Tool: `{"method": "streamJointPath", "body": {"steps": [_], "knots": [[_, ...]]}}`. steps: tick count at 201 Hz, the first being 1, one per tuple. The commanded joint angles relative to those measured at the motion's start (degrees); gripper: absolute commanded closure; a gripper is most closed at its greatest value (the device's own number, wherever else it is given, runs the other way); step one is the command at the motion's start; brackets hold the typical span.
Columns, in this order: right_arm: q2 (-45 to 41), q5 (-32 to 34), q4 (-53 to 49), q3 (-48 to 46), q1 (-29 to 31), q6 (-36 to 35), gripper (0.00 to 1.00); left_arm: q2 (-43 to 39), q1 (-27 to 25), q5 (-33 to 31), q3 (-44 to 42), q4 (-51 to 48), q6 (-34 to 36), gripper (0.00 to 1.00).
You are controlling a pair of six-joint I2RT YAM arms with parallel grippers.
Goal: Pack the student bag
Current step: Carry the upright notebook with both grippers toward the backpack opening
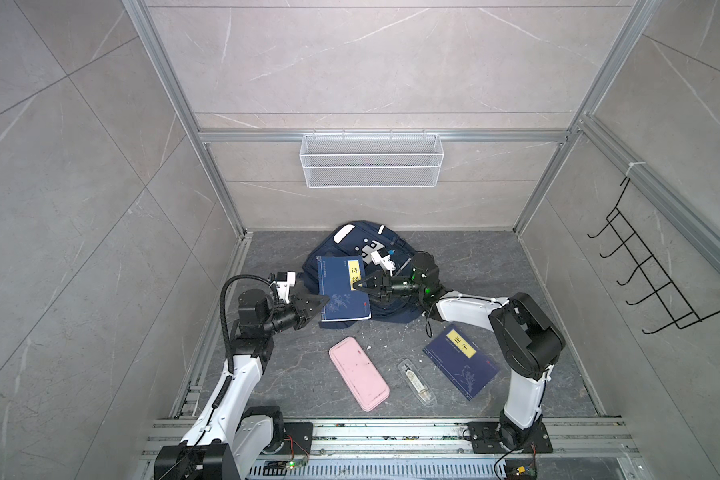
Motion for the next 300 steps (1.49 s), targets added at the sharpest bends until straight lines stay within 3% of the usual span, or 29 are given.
{"method": "streamJointPath", "body": {"steps": [1,26,64,135,221,254,271,282,300], "knots": [[-1.5,-1.2,1.6,1.3,0.0,-0.5,0.45,-0.8,-0.3,1.0,2.7,-1.0,2.4,1.00],[-1.3,-0.8,-1.0,0.5,0.0,-2.9,0.40,-0.8,-0.3,1.2,3.3,-0.9,2.2,1.00],[-0.2,-1.8,6.0,1.2,-0.1,2.3,0.49,0.5,-0.3,1.0,3.6,-3.0,3.6,1.00],[0.8,-1.9,-4.1,7.4,0.0,-1.8,0.64,2.4,-0.9,0.2,3.1,-3.2,4.0,1.00],[2.9,-0.7,-10.5,7.1,0.1,-6.8,0.65,3.8,-3.3,-0.5,4.4,-3.7,5.1,1.00],[1.3,-0.3,-12.1,6.0,0.0,-7.5,0.80,4.2,-3.9,-2.1,4.0,-4.0,5.6,1.00],[-0.6,1.2,-16.2,5.2,0.0,-12.1,0.89,4.5,-3.9,-3.0,4.8,-5.9,6.9,1.00],[-2.2,2.6,-19.6,4.5,-0.2,-14.7,0.93,4.7,-3.9,-3.8,5.4,-7.4,7.7,0.94],[-4.9,5.0,-24.5,3.1,-1.2,-17.6,1.00,4.8,-3.9,-5.4,6.4,-9.7,9.1,0.73]]}}
